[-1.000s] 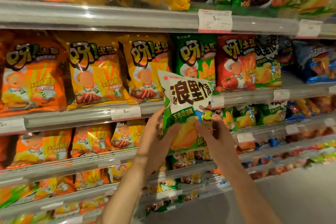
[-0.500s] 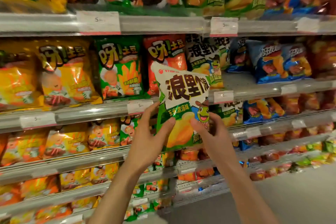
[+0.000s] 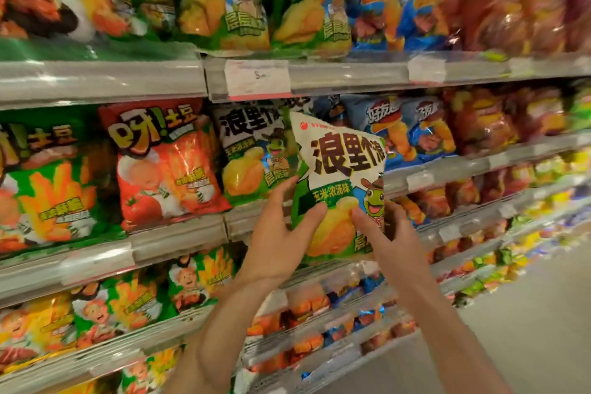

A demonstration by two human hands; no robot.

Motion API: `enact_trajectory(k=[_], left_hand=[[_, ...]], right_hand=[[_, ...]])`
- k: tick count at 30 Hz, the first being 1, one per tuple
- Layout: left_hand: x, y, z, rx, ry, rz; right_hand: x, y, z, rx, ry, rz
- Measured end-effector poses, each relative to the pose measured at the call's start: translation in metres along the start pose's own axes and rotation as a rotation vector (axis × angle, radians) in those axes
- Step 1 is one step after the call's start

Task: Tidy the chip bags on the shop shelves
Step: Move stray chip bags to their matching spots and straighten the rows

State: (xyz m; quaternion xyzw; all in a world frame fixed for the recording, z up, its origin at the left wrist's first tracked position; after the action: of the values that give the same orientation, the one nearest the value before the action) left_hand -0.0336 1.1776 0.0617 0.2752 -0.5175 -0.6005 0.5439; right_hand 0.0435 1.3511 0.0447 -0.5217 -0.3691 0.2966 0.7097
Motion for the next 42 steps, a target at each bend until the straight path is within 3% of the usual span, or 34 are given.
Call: enact_trajectory(k=[13, 23, 38, 42], left_hand=[[-0.047, 0.011, 0.101, -0.037, 0.093, 0.191], [-0.077, -0.004, 0.161, 0.089, 0.185, 0.082], [-0.089, -0.022, 0.159, 0.171, 0.183, 0.123], [-0.091, -0.025, 0.164, 0.155, 0.192, 0.154]], right_hand=[[0.022, -0.008, 0.129, 0.087, -0.051, 0.006], [0.009, -0.003, 0.217, 0.192, -0.192, -0.053], [0.012, 0.023, 0.254, 0.188, -0.411, -0.162], [0.033, 0.012, 0.259, 0.385, -0.243, -0.167]])
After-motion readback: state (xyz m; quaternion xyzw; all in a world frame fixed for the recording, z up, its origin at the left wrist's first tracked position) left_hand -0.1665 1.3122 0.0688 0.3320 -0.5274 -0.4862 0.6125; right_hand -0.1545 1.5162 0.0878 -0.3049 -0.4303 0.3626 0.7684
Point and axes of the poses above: each hand's wrist, its own z-axis towards the middle knuckle, its own x-axis out of the back of the hand, y = z × x, the point moved 4 cm from there along z, towards the middle knuckle
